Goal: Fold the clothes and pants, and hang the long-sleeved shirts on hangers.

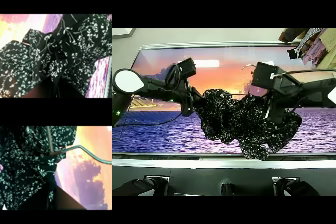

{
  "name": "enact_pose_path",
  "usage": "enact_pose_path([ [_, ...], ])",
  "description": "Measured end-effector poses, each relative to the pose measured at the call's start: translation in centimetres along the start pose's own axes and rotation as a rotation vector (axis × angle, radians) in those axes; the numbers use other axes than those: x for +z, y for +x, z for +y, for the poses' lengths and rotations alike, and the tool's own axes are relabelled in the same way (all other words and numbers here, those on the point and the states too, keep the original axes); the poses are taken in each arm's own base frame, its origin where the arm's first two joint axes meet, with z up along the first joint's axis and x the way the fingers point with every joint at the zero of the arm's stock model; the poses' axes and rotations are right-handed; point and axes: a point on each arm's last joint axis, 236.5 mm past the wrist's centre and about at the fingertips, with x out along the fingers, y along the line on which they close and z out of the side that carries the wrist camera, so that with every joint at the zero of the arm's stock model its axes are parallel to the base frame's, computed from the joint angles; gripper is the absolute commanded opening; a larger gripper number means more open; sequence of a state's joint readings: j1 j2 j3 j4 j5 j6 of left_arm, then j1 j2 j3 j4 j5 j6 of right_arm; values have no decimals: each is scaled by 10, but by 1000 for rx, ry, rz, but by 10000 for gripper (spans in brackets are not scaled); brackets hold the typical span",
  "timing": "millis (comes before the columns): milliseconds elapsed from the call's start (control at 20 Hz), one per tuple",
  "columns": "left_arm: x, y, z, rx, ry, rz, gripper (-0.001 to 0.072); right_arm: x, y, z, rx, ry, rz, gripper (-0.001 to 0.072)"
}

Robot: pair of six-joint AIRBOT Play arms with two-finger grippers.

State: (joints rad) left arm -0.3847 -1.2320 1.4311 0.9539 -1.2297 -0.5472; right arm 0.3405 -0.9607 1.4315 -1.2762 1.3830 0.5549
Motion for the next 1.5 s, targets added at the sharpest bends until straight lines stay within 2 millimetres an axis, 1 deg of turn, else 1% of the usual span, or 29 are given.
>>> enact_pose_path([
  [150, 4, -5, 1, 17, 1, -12, 17, -2, -8, 1, -14, -1, 10, 218],
  [250, 7, -10, 0, 26, 8, -21, 17, -11, -18, -6, -71, 41, 42, 224],
  [350, 11, -16, -1, 38, 14, -31, 17, -19, -36, -14, -149, 92, 66, 223],
  [550, 19, -29, -6, 56, 24, -51, 16, -42, -84, -30, -340, 180, 119, 239],
  [600, 20, -32, -7, 61, 24, -55, 16, -47, -97, -33, -390, 207, 125, 270],
  [700, 23, -38, -9, 69, 24, -64, 16, -58, -120, -38, -476, 262, 140, 269],
  [750, 25, -41, -11, 72, 27, -70, 16, -63, -128, -39, -506, 289, 147, 269],
  [850, 29, -48, -14, 82, 34, -81, 16, -74, -137, -40, -548, 337, 175, 270],
  [900, 31, -52, -15, 88, 40, -88, 16, -81, -138, -40, -556, 358, 192, 287],
  [950, 34, -57, -18, 93, 44, -94, 16, -86, -135, -38, -558, 385, 206, 331],
  [1000, 34, -62, -20, 99, 36, -95, 16, -92, -129, -36, -555, 420, 219, 401],
  [1050, 33, -66, -23, 104, 20, -89, 16, -98, -121, -33, -545, 469, 228, 428],
  [1150, 25, -70, -26, 114, -23, -48, 16, -105, -99, -24, -504, 571, 230, 426],
  [1200, 20, -71, -28, 114, -44, -22, 16, -105, -87, -20, -476, 615, 222, 430],
  [1300, 10, -70, -35, 111, -81, 33, 15, -100, -63, -15, -421, 709, 198, 565],
  [1400, 2, -68, -38, 122, -102, 84, 16, -95, -45, -19, -402, 821, 163, 567],
  [1500, -2, -65, -43, 128, -100, 121, 16, -89, -32, -27, -407, 941, 114, 594],
])
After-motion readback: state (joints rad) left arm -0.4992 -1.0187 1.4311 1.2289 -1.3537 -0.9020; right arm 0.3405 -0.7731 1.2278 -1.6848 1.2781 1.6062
